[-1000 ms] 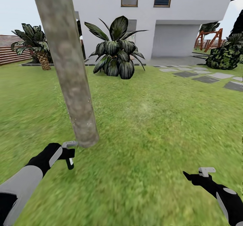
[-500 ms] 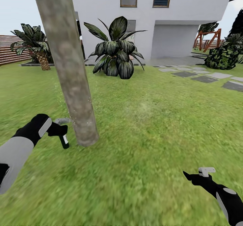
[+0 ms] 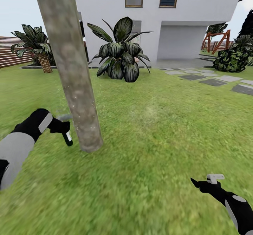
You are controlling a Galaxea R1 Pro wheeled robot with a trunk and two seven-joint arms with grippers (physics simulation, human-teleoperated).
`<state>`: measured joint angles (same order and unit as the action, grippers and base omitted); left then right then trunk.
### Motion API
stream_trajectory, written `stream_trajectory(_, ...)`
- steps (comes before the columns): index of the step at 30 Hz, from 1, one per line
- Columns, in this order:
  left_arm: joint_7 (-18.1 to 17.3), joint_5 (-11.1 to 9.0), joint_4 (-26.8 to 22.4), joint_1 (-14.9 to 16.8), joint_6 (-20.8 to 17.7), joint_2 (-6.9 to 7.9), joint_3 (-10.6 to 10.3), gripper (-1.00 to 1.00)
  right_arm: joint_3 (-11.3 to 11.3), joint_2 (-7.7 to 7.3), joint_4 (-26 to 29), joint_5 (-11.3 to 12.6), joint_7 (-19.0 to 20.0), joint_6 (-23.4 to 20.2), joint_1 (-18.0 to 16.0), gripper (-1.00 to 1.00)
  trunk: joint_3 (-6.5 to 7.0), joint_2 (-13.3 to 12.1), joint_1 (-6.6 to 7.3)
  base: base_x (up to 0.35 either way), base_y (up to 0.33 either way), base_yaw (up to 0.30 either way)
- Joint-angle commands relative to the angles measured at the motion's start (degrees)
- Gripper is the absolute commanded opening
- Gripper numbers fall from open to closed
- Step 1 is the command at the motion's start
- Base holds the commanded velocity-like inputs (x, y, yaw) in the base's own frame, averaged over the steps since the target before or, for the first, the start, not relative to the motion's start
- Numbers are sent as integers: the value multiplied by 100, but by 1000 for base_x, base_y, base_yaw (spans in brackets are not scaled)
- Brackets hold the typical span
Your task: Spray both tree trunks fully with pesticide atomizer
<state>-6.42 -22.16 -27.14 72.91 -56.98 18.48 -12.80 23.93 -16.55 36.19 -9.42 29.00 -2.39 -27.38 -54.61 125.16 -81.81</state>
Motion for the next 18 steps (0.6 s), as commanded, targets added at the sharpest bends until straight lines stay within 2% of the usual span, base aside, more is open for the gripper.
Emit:
stream_trajectory(1,-55,29,-23,-237,-1,2,-26,-100,34,9,11,-51,46,-25,-4,100,-4,3,2,0,0,0)
stream_trajectory(3,-59,19,-49,-443,13,-1,-22,-100,33,10,11,-51,45,-25,-4,100,-4,3,2,0,0,0)
stream_trajectory(5,-60,11,-73,-516,20,6,-24,-100,32,11,11,-51,45,-25,-4,100,-4,3,2,0,0,0)
stream_trajectory(8,-51,21,-97,-448,-15,32,-14,-100,37,11,11,-51,47,-25,-4,100,-4,3,2,0,0,0)
stream_trajectory(9,-45,47,-107,-279,-42,41,-12,-100,37,11,11,-51,50,-25,-4,100,-4,3,2,0,0,0)
stream_trajectory(11,-29,87,-49,355,-77,54,-19,-100,40,6,11,-51,46,-25,-4,100,-4,3,2,0,0,0)
stream_trajectory(13,11,95,-9,688,-86,53,-22,-100,41,3,11,-51,45,-25,-4,100,-4,3,2,0,0,0)
stream_trajectory(15,27,97,17,783,-85,45,-44,-100,41,4,11,-51,45,-25,-4,100,-4,3,2,0,0,0)
stream_trajectory(18,46,104,57,733,-56,81,-54,-100,35,9,11,-52,45,-25,-4,100,-4,3,2,0,0,0)
